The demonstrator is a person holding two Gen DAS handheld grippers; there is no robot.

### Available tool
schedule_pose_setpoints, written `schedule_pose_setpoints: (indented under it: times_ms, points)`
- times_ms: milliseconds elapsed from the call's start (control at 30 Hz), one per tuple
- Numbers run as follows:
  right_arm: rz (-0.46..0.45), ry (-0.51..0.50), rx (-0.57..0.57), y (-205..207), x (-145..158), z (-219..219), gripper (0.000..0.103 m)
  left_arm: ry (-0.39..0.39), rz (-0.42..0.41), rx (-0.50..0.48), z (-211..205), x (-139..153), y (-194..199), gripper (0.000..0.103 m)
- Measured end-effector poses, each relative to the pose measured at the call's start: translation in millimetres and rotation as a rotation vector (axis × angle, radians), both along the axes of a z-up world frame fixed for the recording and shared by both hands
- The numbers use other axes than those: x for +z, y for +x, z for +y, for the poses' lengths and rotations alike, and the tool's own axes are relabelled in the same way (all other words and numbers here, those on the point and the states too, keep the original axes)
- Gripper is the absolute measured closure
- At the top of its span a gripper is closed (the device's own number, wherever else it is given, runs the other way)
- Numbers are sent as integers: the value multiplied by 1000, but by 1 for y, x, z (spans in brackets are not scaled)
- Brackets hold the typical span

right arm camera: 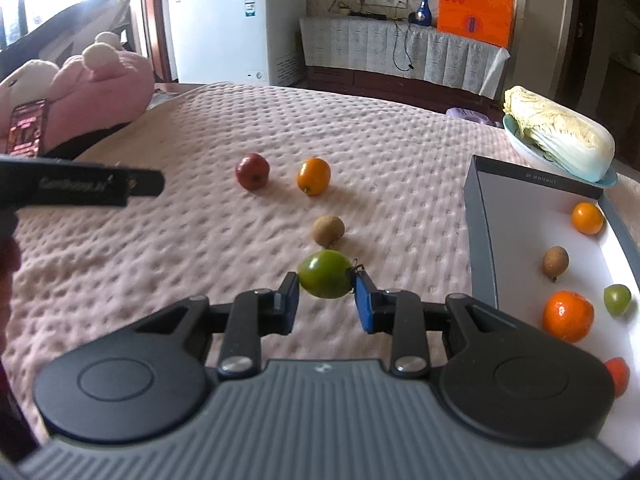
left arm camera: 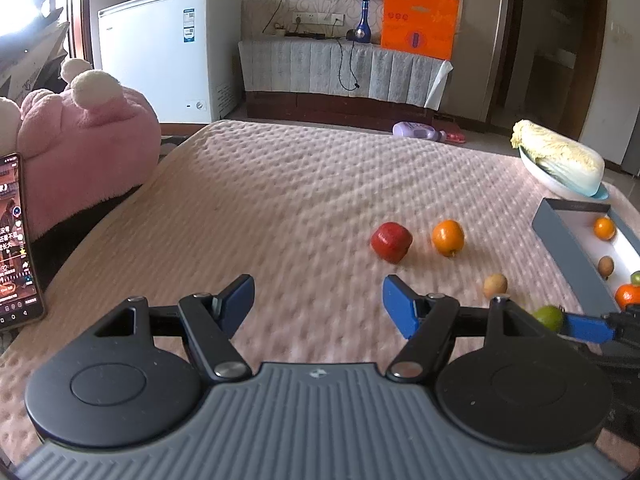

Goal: Organize fruits
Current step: 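Move the left gripper to the brown round fruit and grasp it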

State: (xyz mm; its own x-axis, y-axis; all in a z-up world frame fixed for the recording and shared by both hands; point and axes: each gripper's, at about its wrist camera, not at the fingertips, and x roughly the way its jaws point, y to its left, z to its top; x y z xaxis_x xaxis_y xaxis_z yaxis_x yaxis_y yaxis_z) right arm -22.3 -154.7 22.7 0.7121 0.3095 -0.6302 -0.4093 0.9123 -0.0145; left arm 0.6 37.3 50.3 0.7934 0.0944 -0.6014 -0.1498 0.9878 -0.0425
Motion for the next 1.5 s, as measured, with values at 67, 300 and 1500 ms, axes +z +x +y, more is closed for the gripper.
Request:
schedule_pose_setpoints:
  times_ms: [67, 300, 1500]
  points:
    - [-5, -2, 3, -4, 3, -3, 70, 5, 5, -5, -3, -1, 2, 27]
    - [-2, 37, -3, -11, 13, -16, 70, 24, 13, -17, -9, -3, 2, 27]
    - [4, 54, 11, -42, 26, -71, 70, 20, 11, -214, -120, -14, 28, 27]
